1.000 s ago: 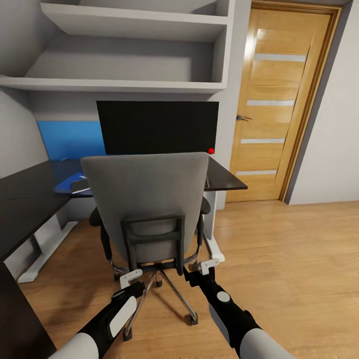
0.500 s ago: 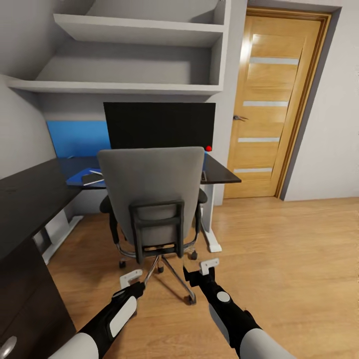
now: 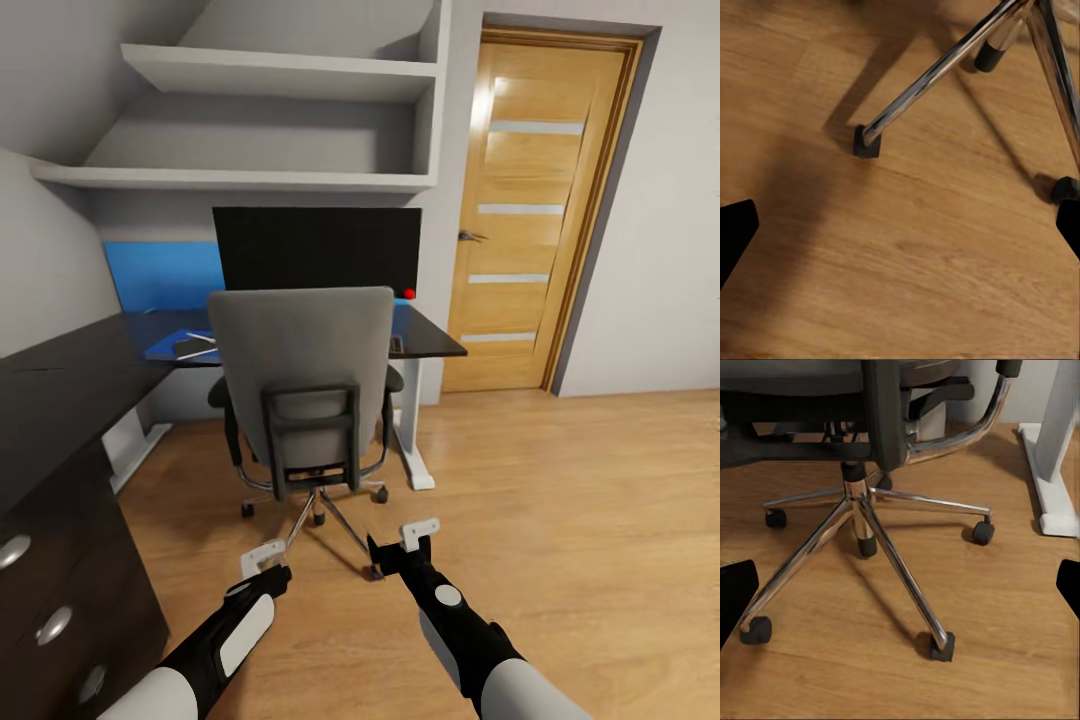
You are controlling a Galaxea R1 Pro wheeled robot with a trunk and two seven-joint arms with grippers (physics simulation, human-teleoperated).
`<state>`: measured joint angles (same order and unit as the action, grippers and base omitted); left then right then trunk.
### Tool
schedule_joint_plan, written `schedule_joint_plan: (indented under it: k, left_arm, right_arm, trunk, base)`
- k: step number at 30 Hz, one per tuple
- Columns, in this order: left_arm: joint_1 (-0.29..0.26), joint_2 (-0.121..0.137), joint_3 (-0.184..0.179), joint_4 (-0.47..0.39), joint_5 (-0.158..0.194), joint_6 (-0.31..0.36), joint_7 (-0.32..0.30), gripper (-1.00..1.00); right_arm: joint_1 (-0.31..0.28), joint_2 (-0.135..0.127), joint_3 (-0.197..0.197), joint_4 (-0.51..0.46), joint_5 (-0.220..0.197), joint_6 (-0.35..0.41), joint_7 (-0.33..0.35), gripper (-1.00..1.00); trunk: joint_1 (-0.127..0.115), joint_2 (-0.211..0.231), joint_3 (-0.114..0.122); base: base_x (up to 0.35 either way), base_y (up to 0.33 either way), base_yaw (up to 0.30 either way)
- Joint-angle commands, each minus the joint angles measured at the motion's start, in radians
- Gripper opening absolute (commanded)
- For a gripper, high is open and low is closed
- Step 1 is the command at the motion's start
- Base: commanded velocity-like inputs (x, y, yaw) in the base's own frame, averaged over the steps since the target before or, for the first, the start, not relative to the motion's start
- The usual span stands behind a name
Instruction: In the bedroom, organize the workspace by keeping the computer under the desk, ensuring the monitor is on the desk, placing the keyboard on the desk next to the monitor, placing the mouse on the desk next to the keyboard, moving the folder from the swivel chair onto the desk next to the mouse, stacking the notebook on top of the folder with the pen on top of the notebook, and positioning the swivel chair next to the desk.
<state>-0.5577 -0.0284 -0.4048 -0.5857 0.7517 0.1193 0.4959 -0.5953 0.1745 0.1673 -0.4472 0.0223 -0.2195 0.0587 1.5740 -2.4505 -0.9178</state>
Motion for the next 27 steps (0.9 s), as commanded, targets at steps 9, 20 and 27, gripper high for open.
schedule_joint_plan:
  k: [9, 20, 27]
  left_arm:
    - [-0.001, -0.001, -0.006, -0.002, 0.003, 0.003, 0.009, 1.0]
    - [-0.001, 0.001, -0.004, -0.002, 0.007, 0.007, 0.006, 1.0]
    - [-0.001, 0.001, -0.002, -0.003, 0.004, 0.006, 0.014, 1.0]
  right_arm:
    - [0.0, 0.0, 0.0, 0.001, 0.002, -0.003, 0.001, 1.0]
    - [-0.001, 0.0, 0.0, 0.001, 0.002, -0.004, 0.001, 1.0]
    - [0.0, 0.0, 0.0, 0.0, 0.004, -0.004, -0.001, 1.0]
  trunk:
    - [-0.024, 0.042, 0.018]
    - [-0.066, 0.119, 0.052]
    - [-0.093, 0.168, 0.074]
  base:
    - [-0.298, -0.192, 0.0]
    - [-0.312, -0.11, 0.0]
    - [-0.105, -0.003, 0.0]
